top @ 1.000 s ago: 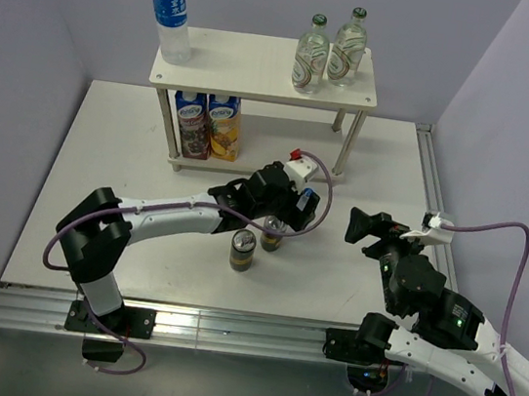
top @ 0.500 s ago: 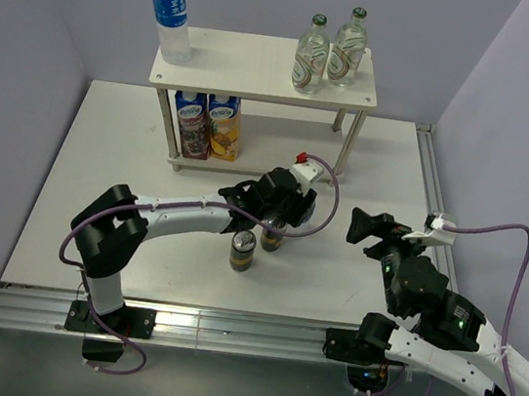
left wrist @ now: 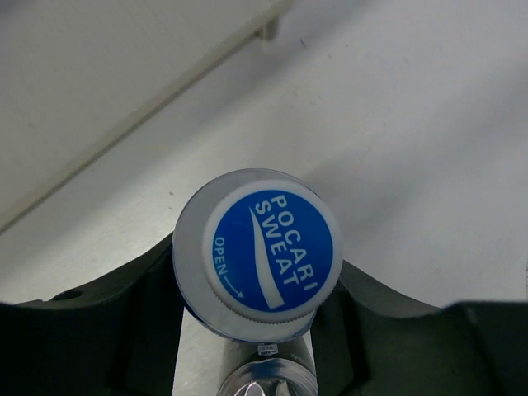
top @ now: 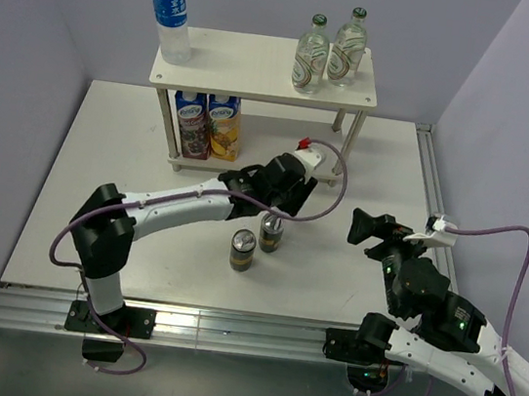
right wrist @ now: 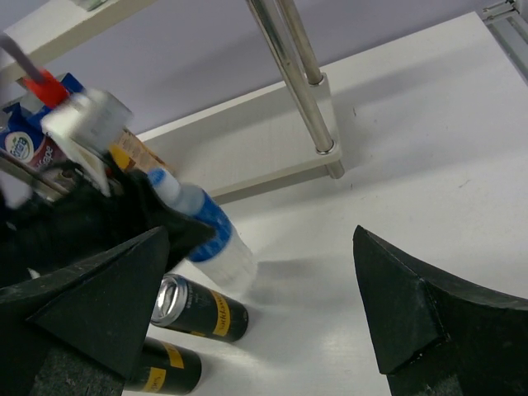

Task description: Place and organize the beverage onto the shelf

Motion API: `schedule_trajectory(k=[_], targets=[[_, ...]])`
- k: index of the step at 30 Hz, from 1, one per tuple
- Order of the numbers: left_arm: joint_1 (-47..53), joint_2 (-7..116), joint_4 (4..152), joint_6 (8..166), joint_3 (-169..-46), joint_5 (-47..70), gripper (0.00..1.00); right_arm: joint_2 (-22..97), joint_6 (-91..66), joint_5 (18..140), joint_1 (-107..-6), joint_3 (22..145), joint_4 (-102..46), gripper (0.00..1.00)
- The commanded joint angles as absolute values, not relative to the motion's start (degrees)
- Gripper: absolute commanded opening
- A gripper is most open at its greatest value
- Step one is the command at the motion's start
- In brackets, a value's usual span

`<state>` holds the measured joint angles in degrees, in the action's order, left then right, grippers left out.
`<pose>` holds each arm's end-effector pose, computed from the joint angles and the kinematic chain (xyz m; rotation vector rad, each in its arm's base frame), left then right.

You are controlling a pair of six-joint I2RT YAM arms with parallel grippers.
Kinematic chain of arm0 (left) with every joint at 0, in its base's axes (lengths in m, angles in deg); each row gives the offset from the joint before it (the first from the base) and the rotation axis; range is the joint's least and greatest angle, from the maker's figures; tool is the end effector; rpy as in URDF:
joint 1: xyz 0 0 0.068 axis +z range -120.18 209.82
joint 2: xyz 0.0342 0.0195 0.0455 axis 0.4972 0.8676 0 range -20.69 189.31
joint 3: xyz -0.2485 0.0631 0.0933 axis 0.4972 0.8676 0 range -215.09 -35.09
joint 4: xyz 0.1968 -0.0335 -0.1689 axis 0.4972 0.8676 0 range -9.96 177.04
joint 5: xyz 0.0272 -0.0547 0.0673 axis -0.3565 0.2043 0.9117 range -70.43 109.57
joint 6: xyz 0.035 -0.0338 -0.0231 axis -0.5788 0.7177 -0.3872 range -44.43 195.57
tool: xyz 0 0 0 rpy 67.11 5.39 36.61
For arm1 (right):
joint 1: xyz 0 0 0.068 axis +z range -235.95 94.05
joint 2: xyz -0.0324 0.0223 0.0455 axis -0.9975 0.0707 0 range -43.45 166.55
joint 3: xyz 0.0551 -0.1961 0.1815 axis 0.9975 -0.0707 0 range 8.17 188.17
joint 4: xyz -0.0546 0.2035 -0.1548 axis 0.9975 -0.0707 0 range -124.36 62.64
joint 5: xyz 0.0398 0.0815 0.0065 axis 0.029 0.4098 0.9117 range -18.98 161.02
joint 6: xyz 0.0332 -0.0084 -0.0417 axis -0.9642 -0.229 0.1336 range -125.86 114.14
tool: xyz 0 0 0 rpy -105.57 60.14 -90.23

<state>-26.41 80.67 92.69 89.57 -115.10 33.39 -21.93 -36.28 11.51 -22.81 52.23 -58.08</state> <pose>0.2361 -0.3378 0.2783 0.6525 2.0792 -0.4495 0.0585 0.0475 0.3465 0.2872 1.6300 0.3559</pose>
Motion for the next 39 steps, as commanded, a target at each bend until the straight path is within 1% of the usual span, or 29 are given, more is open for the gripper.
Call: schedule_trajectory(k=[1,2,4,8,14,22,29,34,39], targets=[[-26.0,71.4,94.4,87.7,-128.8,40.7,0.03,-22.9,-36.7,10.4,-22.3,51.6,-56.8,0.99],[-25.9,71.4,95.8,86.9,-133.7,42.2,0.0,-23.0,-36.7,10.3,-22.4,51.6,-56.9,0.99],[-25.4,71.3,99.3,86.1,-137.8,43.1,0.0,-23.1,-36.8,10.3,-22.4,51.6,-56.9,0.99],[-24.1,72.6,105.3,83.8,-151.1,47.4,0.0,-23.5,-36.8,10.3,-22.4,51.6,-56.9,0.99],[-20.4,72.9,109.8,80.7,-163.9,50.2,0.0,-23.9,-36.8,10.2,-22.3,51.6,-56.9,0.99],[-18.3,68.2,101.8,73.4,-161.8,56.6,0.0,-23.9,-37.1,10.1,-22.4,51.3,-57.1,0.99],[-16.4,69.3,98.9,70.4,-163.3,60.6,0.0,-24.0,-37.2,10.3,-22.3,51.3,-57.2,0.99],[-13.3,72.1,101.2,71.3,-166.7,61.0,0.0,-24.2,-37.6,10.2,-22.3,51.5,-57.7,0.98],[-8.1,73.8,104.2,75.0,-168.2,57.9,0.0,-24.1,-37.6,10.2,-22.1,51.3,-57.6,0.98]])
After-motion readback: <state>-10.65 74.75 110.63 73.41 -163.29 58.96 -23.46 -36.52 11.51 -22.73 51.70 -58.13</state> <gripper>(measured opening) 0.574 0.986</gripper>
